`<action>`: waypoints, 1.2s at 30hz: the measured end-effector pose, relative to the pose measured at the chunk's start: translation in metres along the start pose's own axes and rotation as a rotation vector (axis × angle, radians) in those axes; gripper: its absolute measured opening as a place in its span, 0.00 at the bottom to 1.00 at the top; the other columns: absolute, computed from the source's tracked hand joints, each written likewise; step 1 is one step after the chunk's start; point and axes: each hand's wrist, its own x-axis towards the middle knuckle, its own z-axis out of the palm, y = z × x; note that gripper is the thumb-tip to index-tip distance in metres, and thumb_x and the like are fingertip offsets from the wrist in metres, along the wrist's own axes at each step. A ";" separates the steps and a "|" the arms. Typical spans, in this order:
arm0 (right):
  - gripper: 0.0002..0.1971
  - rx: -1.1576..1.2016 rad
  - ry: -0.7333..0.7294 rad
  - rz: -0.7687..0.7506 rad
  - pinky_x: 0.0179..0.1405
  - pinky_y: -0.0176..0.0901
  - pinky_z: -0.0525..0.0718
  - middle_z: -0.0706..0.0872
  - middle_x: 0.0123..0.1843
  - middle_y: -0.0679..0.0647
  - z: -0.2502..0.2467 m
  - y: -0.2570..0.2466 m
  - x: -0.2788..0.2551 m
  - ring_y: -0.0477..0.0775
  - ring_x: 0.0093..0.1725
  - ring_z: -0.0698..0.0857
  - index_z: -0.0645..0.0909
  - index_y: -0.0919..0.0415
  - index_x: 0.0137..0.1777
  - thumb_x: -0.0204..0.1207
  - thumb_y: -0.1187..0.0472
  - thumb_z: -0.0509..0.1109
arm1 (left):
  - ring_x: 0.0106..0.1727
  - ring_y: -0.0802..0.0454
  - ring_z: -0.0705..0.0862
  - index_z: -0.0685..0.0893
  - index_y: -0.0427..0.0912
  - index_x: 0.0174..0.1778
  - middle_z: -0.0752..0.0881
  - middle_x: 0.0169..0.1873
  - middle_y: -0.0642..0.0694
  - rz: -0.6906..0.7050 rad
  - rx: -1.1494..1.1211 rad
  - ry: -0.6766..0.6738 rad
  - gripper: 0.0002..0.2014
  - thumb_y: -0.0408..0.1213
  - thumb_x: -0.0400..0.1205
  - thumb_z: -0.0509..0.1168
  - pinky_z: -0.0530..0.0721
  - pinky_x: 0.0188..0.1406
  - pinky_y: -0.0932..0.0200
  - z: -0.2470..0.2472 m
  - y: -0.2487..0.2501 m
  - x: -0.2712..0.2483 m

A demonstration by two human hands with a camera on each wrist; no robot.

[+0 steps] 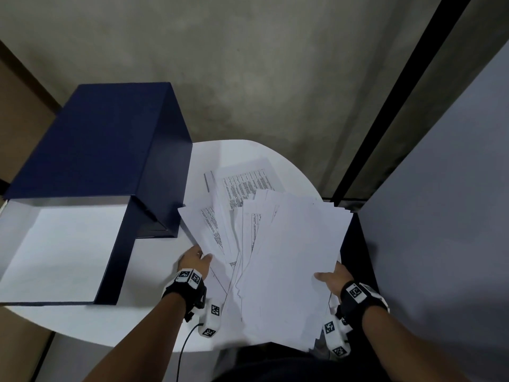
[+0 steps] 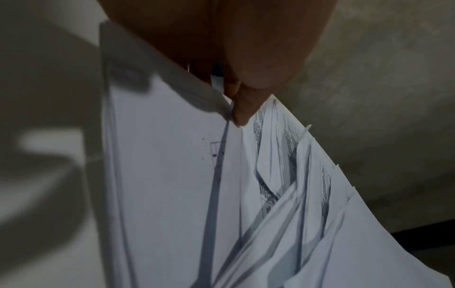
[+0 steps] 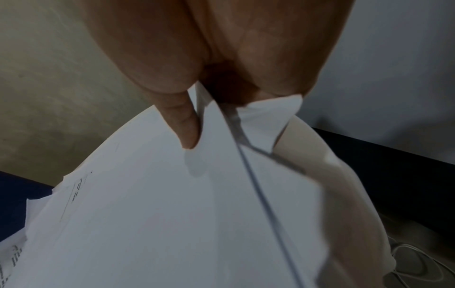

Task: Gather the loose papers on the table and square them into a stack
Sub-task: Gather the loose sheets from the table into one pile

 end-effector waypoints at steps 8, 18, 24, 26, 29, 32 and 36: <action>0.17 -0.010 -0.014 -0.031 0.61 0.51 0.81 0.87 0.55 0.60 0.000 0.000 -0.002 0.59 0.53 0.85 0.82 0.65 0.61 0.72 0.71 0.74 | 0.39 0.44 0.80 0.84 0.36 0.50 0.84 0.32 0.46 0.003 -0.049 0.066 0.13 0.43 0.79 0.69 0.72 0.42 0.60 -0.014 0.024 0.005; 0.18 -0.030 -0.002 -0.036 0.63 0.51 0.81 0.87 0.57 0.60 0.003 -0.001 -0.011 0.58 0.54 0.84 0.81 0.66 0.63 0.73 0.72 0.74 | 0.54 0.31 0.85 0.75 0.36 0.66 0.85 0.55 0.31 0.112 -0.112 0.296 0.15 0.36 0.84 0.60 0.77 0.45 0.54 -0.023 0.061 -0.015; 0.18 -0.045 -0.012 -0.001 0.63 0.50 0.81 0.87 0.56 0.58 0.000 -0.004 -0.011 0.58 0.56 0.85 0.81 0.65 0.63 0.73 0.70 0.74 | 0.52 0.39 0.85 0.75 0.38 0.59 0.85 0.54 0.36 0.451 -0.272 0.619 0.10 0.38 0.86 0.58 0.79 0.46 0.55 -0.083 0.091 -0.052; 0.19 -0.046 -0.018 -0.001 0.63 0.50 0.81 0.87 0.56 0.59 0.000 -0.004 -0.012 0.59 0.56 0.85 0.81 0.65 0.64 0.73 0.70 0.74 | 0.51 0.46 0.84 0.75 0.38 0.60 0.85 0.54 0.41 0.555 -0.311 0.685 0.11 0.38 0.86 0.59 0.79 0.47 0.57 -0.102 0.104 -0.068; 0.19 -0.022 -0.027 0.011 0.62 0.50 0.81 0.88 0.57 0.59 0.002 -0.005 -0.013 0.60 0.57 0.86 0.81 0.65 0.63 0.72 0.70 0.75 | 0.48 0.56 0.80 0.74 0.37 0.63 0.83 0.51 0.50 0.598 -0.426 0.710 0.12 0.37 0.86 0.59 0.76 0.47 0.65 -0.117 0.118 -0.084; 0.17 0.045 -0.026 0.033 0.63 0.51 0.81 0.87 0.57 0.59 0.001 -0.006 -0.015 0.61 0.56 0.85 0.82 0.63 0.62 0.73 0.70 0.74 | 0.50 0.58 0.80 0.73 0.37 0.64 0.83 0.54 0.50 0.492 -0.568 0.646 0.13 0.36 0.85 0.60 0.74 0.49 0.69 -0.106 0.120 -0.079; 0.13 0.212 -0.014 0.105 0.66 0.53 0.79 0.85 0.53 0.57 0.001 -0.016 -0.024 0.61 0.58 0.83 0.80 0.59 0.61 0.79 0.59 0.71 | 0.56 0.50 0.78 0.70 0.35 0.66 0.80 0.58 0.45 0.290 -0.571 0.405 0.14 0.35 0.86 0.59 0.71 0.55 0.62 -0.056 0.108 -0.065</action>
